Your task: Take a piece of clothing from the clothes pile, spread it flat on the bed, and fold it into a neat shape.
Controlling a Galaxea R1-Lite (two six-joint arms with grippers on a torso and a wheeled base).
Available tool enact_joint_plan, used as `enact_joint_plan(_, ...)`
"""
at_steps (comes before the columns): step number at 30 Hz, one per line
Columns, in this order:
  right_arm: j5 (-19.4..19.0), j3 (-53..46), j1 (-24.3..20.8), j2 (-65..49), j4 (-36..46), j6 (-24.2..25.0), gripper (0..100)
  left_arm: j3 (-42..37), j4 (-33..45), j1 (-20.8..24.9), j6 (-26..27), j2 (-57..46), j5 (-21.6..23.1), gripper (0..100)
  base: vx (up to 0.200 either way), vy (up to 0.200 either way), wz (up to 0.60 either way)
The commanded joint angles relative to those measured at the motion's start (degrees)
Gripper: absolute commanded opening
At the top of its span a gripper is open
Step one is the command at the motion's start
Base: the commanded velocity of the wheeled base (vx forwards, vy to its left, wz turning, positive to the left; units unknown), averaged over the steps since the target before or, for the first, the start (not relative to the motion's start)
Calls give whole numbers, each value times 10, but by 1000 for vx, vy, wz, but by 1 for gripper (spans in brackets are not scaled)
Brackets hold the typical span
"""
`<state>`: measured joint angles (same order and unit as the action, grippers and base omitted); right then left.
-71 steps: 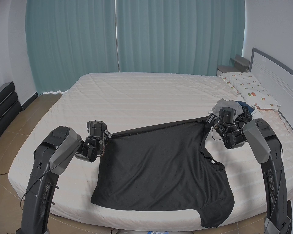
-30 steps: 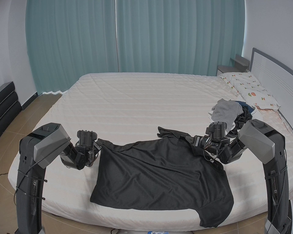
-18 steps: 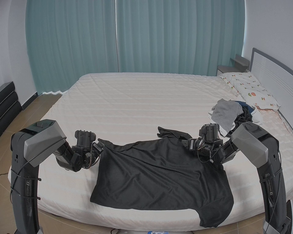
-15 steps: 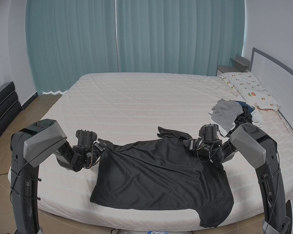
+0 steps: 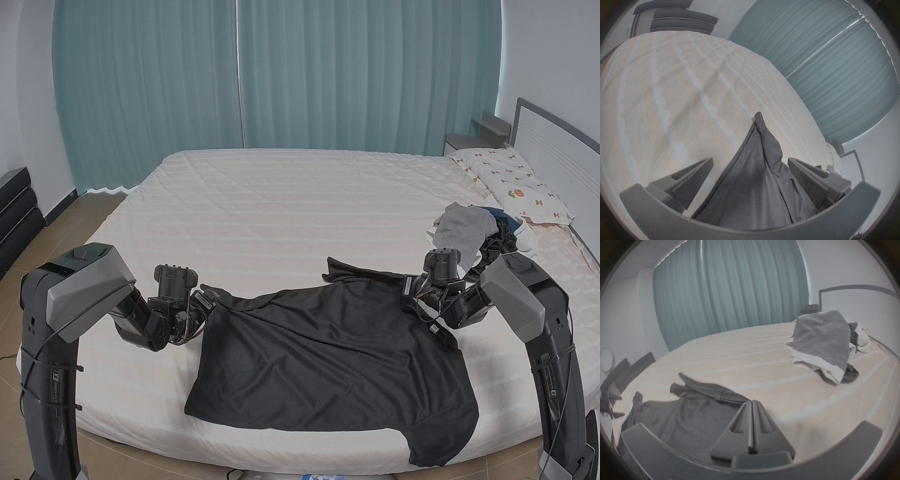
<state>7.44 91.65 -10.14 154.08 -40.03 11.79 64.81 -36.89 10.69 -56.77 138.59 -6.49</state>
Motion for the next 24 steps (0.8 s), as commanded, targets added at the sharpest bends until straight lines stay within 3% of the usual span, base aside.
enact_joint_plan(1,-4,2,26,-14,0,27,0,1,0,0,1,6,0,100,0,0,0)
enact_joint_plan(6,-39,8,49,-10,0,43,0,-5,-3,5,6,12,-1,100,0,0,0)
enact_joint_plan(17,-45,22,80,17,5,82,0,-4,-3,8,7,18,-5,100,0,0,0)
enact_joint_plan(21,-66,21,86,24,1,105,0,-4,-3,8,8,18,-5,100,0,0,0)
enact_joint_plan(22,-72,23,86,23,0,113,100,-4,-3,9,8,18,-5,100,0,0,0)
enact_joint_plan(24,-81,21,87,16,-1,129,100,-5,-3,9,8,18,-5,100,0,0,0)
